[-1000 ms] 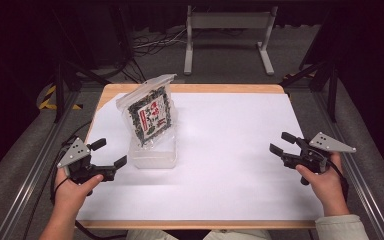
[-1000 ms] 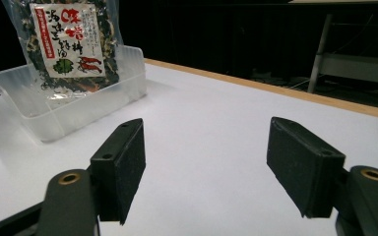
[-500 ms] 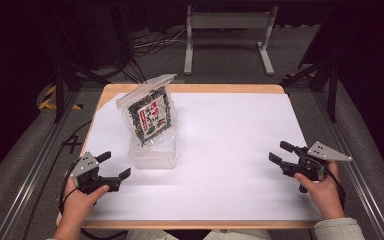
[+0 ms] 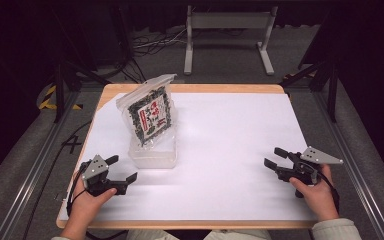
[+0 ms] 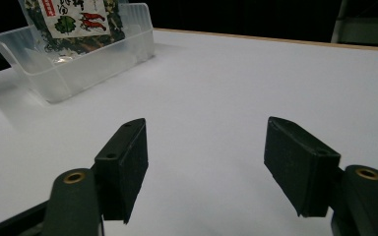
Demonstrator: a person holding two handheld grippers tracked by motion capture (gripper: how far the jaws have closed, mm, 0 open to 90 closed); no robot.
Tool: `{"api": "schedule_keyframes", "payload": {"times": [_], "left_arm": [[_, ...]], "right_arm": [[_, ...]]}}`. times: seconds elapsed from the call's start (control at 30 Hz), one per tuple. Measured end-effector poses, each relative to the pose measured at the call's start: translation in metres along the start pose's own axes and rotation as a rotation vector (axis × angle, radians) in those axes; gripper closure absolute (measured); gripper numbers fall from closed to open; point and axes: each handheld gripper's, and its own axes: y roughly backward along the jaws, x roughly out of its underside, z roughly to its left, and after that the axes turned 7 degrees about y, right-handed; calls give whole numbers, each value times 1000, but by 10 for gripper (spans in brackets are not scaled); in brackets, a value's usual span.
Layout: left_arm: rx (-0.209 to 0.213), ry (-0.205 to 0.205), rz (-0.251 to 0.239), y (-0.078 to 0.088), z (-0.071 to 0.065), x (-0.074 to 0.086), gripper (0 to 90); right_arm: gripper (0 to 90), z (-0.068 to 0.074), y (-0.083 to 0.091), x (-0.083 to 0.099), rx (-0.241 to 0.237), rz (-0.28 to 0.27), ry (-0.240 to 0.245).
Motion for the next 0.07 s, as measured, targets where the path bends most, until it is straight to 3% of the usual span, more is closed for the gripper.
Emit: {"api": "schedule_keyframes", "payload": {"times": [0.07], "left_arm": [[2, 1, -7, 0, 0, 0, 57]], "right_arm": [[338, 0, 1, 0, 0, 0, 1]]}}
